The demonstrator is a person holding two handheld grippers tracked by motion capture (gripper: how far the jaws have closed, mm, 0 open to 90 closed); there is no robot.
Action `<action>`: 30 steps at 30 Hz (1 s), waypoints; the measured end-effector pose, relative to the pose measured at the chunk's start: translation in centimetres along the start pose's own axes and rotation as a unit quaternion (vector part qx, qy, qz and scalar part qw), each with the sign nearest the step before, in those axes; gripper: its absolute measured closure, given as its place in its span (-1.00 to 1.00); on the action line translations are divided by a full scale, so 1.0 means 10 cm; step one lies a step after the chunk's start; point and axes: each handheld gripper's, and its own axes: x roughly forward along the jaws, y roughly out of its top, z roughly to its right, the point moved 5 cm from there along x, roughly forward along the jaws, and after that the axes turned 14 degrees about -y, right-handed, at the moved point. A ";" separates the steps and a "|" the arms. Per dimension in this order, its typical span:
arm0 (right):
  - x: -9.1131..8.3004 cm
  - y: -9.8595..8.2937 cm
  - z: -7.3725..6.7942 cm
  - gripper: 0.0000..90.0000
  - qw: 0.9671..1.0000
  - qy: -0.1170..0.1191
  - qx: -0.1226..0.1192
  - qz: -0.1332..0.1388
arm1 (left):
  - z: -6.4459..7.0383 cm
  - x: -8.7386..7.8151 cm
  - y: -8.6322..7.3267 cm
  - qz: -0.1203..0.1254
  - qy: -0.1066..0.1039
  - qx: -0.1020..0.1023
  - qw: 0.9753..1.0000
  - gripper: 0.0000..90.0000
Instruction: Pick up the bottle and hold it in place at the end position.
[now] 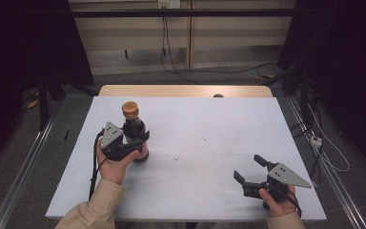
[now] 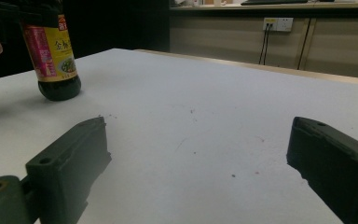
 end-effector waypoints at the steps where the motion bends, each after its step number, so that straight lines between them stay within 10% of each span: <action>1: 0.00 0.00 0.00 -0.90 1.000 0.000 0.000 0.000 | -0.01 0.00 0.00 0.001 -0.006 -0.003 1.000 -0.36; 30: -0.01 0.00 0.00 -0.90 1.000 0.001 0.001 0.002 | 0.15 0.48 0.26 0.004 -0.052 -0.006 0.999 -0.37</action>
